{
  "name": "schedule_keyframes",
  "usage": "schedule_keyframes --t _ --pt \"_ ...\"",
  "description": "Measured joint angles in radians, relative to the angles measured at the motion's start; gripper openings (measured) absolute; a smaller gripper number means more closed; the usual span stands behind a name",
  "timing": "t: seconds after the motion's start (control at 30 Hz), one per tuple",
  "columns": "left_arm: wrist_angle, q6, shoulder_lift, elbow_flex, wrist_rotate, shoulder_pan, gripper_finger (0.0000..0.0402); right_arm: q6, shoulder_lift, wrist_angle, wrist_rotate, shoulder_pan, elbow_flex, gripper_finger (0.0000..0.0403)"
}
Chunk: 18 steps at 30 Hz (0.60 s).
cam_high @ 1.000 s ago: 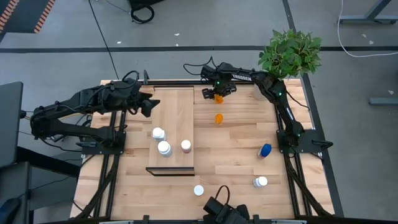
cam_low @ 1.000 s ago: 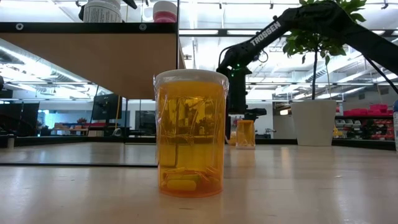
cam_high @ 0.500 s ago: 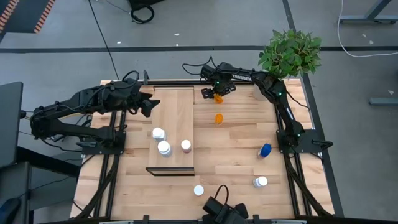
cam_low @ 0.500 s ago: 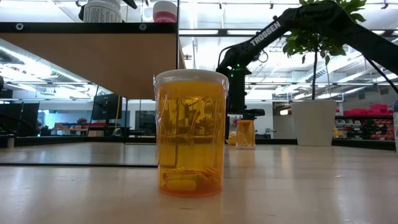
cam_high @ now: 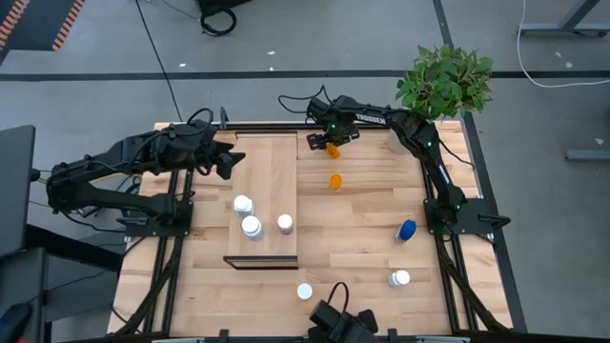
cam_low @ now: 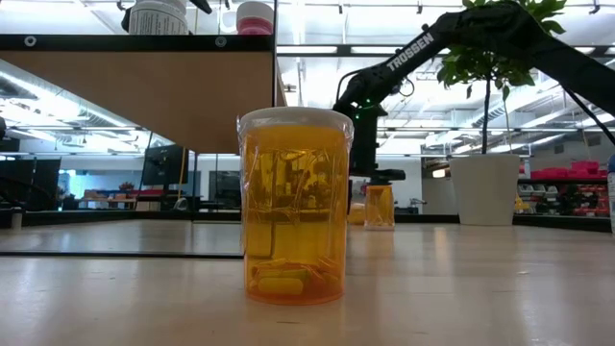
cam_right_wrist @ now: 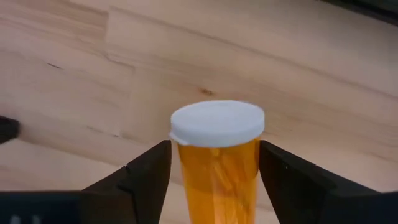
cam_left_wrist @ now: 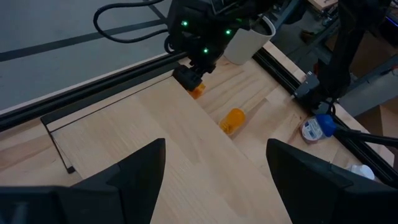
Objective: Pick and place medicine bottles onto shelf by color
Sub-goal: Put the top orange pill bottle on the shelf
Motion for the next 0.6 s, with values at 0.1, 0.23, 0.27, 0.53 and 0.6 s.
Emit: schedule_keyframes --t 0.1,0.23,0.27,0.53,0.6 --pt "0.0 -0.001 0.0 0.0 0.0 0.0 0.0286 -0.001 0.0 0.002 0.0 0.0 0.0 0.0229" --pt "0.0 -0.001 0.0 0.0 0.0 0.0 0.0286 -0.026 0.0 0.002 0.0 0.0 0.0 0.0215" --pt "0.0 -0.001 0.0 0.0 0.0 0.0 0.0286 -0.033 0.0 0.002 0.0 0.0 0.0 0.0212" --pt "0.0 -0.001 0.0 0.0 0.0 0.0 0.0286 -0.074 0.0 0.001 -0.005 0.0 0.0 0.0203" --pt "0.0 -0.001 0.0 0.0 0.0 0.0 0.0286 -0.081 0.0 -0.005 -0.026 0.0 0.0 0.0203"
